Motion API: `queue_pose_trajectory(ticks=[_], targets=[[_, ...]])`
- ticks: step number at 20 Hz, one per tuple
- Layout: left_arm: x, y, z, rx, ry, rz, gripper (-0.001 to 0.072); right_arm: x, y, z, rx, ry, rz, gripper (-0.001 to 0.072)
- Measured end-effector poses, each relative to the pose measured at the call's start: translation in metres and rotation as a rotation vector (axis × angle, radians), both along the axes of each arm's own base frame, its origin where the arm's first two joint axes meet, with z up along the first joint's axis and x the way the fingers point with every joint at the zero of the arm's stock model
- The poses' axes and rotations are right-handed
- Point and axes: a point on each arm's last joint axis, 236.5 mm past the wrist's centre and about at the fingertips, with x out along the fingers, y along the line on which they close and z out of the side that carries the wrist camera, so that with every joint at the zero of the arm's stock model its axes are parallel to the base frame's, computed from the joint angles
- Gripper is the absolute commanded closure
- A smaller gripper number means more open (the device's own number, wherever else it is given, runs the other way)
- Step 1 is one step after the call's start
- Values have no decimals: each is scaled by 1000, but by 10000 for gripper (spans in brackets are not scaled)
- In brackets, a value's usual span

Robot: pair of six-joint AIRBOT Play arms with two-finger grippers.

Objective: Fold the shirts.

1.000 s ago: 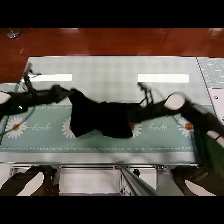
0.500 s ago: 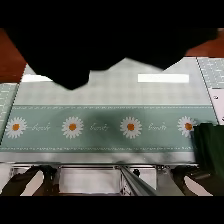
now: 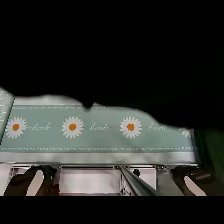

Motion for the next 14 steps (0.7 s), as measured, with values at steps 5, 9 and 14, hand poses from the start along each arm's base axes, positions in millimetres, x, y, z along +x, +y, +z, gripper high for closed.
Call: queue_pose_trajectory(ticks=[5,9,14], targets=[[7,3,-67,45,238,18,688,28,30,-98,-62,355,122,685],[43,14,-140,19,486,7,688,70,51,-196,-63,629,184,685],[119,40,-263,-135,785,31,688,159,62,-308,-15,826,125,685]])
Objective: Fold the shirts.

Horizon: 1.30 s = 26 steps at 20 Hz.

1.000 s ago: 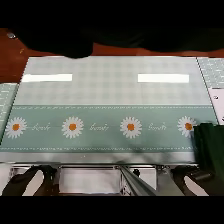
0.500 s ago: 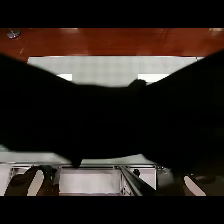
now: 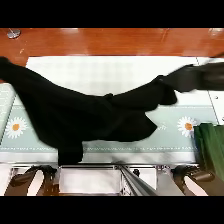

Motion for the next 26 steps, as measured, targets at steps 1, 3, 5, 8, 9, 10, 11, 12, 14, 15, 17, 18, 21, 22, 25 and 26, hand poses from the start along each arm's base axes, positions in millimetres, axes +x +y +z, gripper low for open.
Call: queue_pose_trajectory(ticks=[1,3,5,8,9,10,11,12,14,15,17,18,21,22,25,26], targets=[[19,7,-27,-34,47,31,688,26,-2,-21,-2,23,-36,685],[53,18,-75,-86,114,84,688,75,-6,-56,17,70,-105,685],[87,23,-115,-120,161,128,688,125,-10,-87,52,110,-158,685],[136,26,-162,-138,181,192,687,183,-11,-120,131,164,-210,684],[148,24,-176,-141,191,204,686,199,-10,-130,167,185,-225,684],[160,22,-188,-147,194,218,678,211,-10,-138,199,205,-237,640],[168,19,-199,-153,208,222,447,221,-9,-145,235,226,-249,318],[176,17,-207,-160,212,233,11,228,-9,-150,267,243,-260,69],[185,16,-216,-172,225,241,3,238,-15,-153,315,266,-274,89],[187,20,-217,-161,228,240,4,239,-22,-150,335,280,-272,89],[186,38,-219,-135,259,239,6,234,-46,-142,354,312,-263,90],[180,52,-223,-126,296,243,6,226,-63,-138,346,334,-256,89],[146,98,-248,-144,461,273,7,181,-129,-142,187,417,-285,90],[129,109,-261,-164,533,282,7,160,-157,-148,107,452,-325,90],[68,126,-311,-271,753,317,6,104,-217,-172,1,521,-511,95],[48,120,-325,-321,816,311,7,85,-220,-180,14,534,-553,95]])
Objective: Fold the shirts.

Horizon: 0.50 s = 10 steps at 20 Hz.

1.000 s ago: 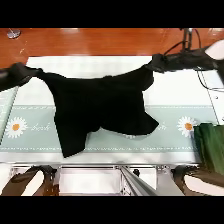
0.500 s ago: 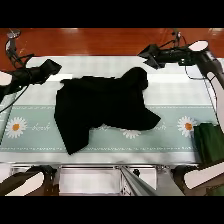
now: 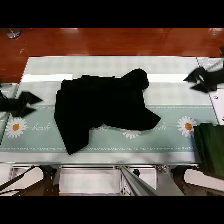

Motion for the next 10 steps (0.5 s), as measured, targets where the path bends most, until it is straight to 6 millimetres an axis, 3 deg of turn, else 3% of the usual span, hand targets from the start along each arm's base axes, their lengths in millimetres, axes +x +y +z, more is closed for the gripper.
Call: queue_pose_trajectory(ticks=[4,7,10], targets=[[-39,-26,-36,-149,89,38,8,-64,24,-32,64,2,-59,96],[-39,-47,-48,-206,76,58,9,-97,46,-49,115,8,-68,96],[-33,-65,-56,-203,60,41,9,-115,59,-60,147,23,-74,97]])
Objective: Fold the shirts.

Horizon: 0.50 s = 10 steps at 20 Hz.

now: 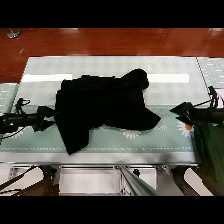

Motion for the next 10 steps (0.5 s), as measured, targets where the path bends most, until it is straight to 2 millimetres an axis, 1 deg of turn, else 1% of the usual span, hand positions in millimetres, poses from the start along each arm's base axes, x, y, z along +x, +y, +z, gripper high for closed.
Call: queue_pose_trajectory(ticks=[3,4,6,7,10], targets=[[8,-18,-5,12,-12,-14,11,-4,3,-5,8,-2,-11,97],[10,-22,-6,20,-15,-19,79,-4,2,-6,5,-4,-16,97],[12,-26,-13,51,-17,-35,685,-4,2,-7,2,-7,-26,97],[11,-25,-17,74,-12,-46,687,-4,1,-8,1,-3,-30,97],[13,-32,-14,67,-24,-60,687,-12,-2,-15,-22,32,-26,97]])
